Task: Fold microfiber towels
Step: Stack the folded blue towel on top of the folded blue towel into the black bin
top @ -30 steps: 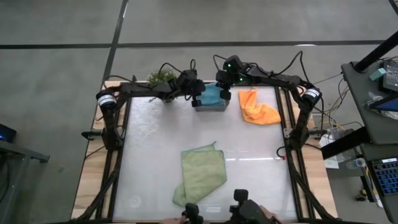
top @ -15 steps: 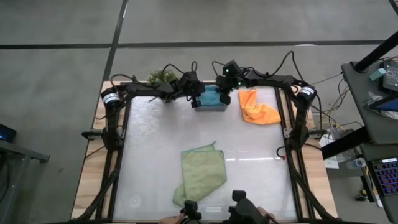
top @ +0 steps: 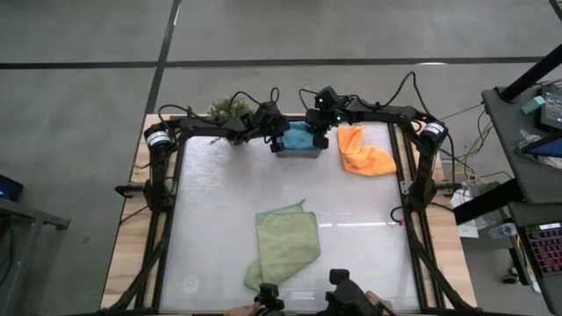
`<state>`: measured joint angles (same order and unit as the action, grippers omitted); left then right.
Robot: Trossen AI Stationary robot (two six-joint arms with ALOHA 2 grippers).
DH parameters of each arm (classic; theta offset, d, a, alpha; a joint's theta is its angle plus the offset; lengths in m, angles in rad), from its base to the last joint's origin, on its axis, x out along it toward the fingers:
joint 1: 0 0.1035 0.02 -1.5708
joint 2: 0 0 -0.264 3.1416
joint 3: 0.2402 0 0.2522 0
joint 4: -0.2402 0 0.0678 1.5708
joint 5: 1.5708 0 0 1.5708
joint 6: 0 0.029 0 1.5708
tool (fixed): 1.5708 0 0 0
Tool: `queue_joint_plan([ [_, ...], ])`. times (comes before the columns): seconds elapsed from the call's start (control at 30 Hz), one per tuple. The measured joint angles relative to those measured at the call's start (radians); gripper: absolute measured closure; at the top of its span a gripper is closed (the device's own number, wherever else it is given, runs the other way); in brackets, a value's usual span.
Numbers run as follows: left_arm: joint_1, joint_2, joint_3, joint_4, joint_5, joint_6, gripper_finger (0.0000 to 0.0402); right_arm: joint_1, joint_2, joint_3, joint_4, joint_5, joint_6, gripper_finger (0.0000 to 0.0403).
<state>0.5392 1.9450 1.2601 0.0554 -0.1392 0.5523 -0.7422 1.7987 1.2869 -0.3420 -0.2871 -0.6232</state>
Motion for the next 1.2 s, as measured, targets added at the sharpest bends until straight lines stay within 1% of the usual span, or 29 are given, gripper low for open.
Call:
queue_joint_plan([
  [0.23, -0.015, -0.033, 0.008, -0.013, -0.004, 0.004, 0.0401, 0.0, -0.056, 0.017, 0.018, 0.004, 0.005, 0.0392],
  [0.47, -0.009, -0.046, 0.013, 0.021, 0.0, 0.004, 0.0401, -0.003, -0.043, 0.027, 0.101, 0.004, 0.005, 0.0392],
  [0.6, -0.003, -0.031, 0.007, 0.027, 0.001, -0.008, 0.0401, -0.003, -0.022, 0.023, 0.059, 0.011, 0.005, 0.0392],
  [0.77, -0.002, -0.004, 0.001, 0.033, 0.006, -0.023, 0.0401, -0.003, 0.0, 0.023, 0.003, 0.075, -0.018, 0.0392],
  [1.2, -0.002, 0.015, 0.0, 0.023, -0.027, -0.045, 0.0402, -0.005, 0.018, 0.02, -0.046, 0.076, -0.093, 0.0392],
])
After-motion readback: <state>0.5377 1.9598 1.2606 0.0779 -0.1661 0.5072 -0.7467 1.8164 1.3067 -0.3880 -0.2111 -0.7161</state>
